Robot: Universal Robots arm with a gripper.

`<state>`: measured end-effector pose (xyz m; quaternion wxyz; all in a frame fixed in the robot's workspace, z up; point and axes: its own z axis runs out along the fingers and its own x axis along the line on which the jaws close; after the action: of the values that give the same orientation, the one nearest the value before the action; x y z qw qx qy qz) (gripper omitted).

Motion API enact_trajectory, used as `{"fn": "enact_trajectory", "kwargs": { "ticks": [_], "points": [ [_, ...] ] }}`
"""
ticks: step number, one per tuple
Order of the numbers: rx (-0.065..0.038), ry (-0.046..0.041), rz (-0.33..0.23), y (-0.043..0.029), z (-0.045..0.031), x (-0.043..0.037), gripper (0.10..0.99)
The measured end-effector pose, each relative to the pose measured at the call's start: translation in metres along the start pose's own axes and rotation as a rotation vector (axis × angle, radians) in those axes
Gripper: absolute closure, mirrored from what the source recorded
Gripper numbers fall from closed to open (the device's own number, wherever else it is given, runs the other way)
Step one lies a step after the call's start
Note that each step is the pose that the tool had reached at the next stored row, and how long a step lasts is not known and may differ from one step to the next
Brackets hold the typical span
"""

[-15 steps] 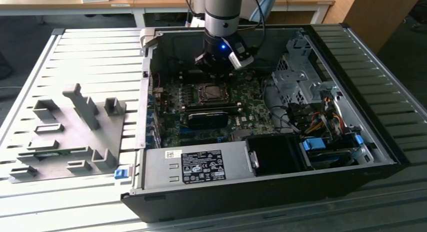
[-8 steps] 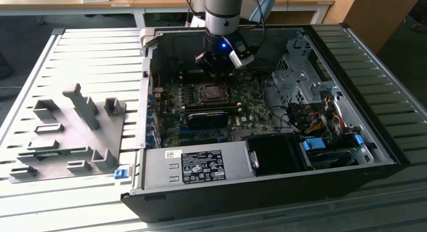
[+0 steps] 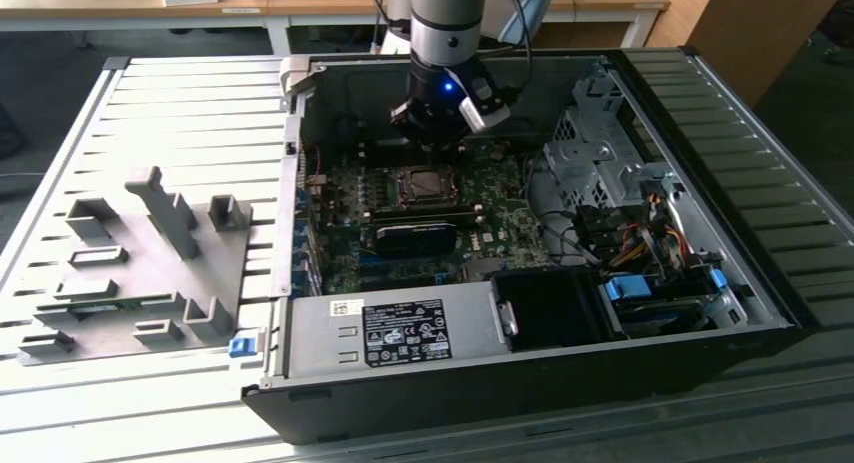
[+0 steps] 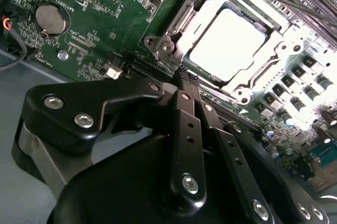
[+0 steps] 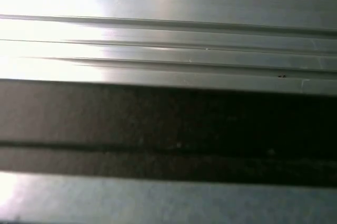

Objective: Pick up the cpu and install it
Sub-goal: 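Install the first cpu locking lever, then install the second cpu locking lever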

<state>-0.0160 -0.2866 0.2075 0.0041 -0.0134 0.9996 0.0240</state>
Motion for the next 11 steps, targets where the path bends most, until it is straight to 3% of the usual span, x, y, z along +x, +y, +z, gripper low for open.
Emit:
{"fn": "enact_trajectory", "kwargs": {
  "ticks": [11],
  "points": [
    [0.0,0.0001,0.0,-0.006,-0.0003,-0.0001,0.98]
  ]
}}
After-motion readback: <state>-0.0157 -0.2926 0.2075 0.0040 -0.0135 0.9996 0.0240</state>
